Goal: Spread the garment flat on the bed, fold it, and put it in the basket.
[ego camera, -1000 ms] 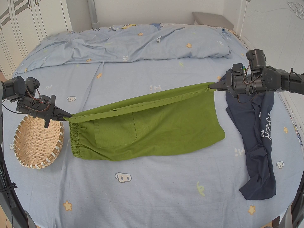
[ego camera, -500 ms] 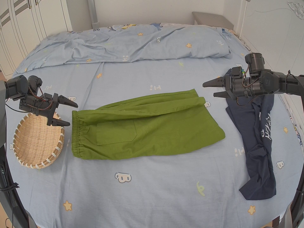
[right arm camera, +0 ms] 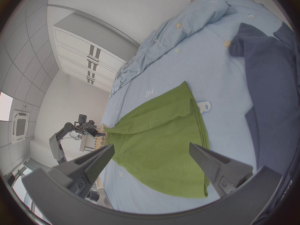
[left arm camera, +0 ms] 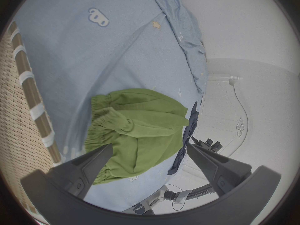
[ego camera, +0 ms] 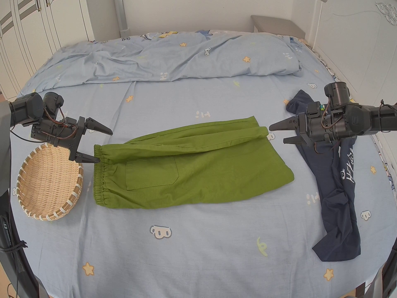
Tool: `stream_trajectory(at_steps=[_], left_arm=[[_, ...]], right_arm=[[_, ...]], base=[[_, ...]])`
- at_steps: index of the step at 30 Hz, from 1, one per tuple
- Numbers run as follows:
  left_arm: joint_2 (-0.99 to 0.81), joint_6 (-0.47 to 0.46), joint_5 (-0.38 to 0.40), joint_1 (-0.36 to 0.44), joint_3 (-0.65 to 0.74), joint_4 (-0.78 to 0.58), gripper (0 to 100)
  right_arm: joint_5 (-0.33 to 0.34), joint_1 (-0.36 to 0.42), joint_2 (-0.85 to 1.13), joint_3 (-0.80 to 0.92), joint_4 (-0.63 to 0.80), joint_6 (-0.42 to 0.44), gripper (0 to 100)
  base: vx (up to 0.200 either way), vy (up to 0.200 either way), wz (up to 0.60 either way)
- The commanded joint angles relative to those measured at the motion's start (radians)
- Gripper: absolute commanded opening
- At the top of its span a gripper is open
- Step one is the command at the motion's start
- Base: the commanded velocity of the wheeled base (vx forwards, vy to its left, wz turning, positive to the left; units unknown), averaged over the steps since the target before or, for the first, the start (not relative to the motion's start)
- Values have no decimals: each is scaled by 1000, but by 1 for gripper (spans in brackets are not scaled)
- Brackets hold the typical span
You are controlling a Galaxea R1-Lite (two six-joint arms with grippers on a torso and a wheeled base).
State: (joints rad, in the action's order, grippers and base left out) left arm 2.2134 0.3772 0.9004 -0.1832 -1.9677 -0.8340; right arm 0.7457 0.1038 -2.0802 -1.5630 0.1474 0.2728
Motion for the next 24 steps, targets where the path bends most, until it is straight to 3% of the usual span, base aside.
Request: stream_trajectory(at_steps=[1, 5, 8, 18, 19, 20, 21, 22, 24], left_arm=[[-80, 8, -2, 39, -4, -33, 100], [-158, 9, 2, 68, 10, -65, 100], [-158, 11, -3, 186, 23, -82, 100], [-23, 8, -40, 393, -32, -62, 100], [0, 3, -109, 430, -32, -60, 100], [3, 3, -117, 435, -32, -60, 100], [20, 3, -213, 465, -32, -57, 100], [32, 6, -259, 482, -32, -59, 100], [40, 12, -305, 507, -32, -59, 100]], right_arm=[[7, -12, 158, 227, -115, 6, 100], [46, -24, 219, 376, -249, 14, 100], [64, -38, 238, 420, -299, 34, 100], [61, -42, 273, 449, -309, 22, 100], [60, -42, 272, 454, -316, 22, 100], [58, -42, 272, 454, -318, 22, 100], [57, -39, 270, 460, -330, 22, 100], [57, -39, 272, 465, -341, 23, 100], [57, -39, 272, 472, -359, 25, 100]], base=[[0, 0, 0], [0, 0, 0], [0, 0, 0], [0, 0, 0], [0, 0, 0], [0, 0, 0], [0, 0, 0], [0, 0, 0], [0, 0, 0]])
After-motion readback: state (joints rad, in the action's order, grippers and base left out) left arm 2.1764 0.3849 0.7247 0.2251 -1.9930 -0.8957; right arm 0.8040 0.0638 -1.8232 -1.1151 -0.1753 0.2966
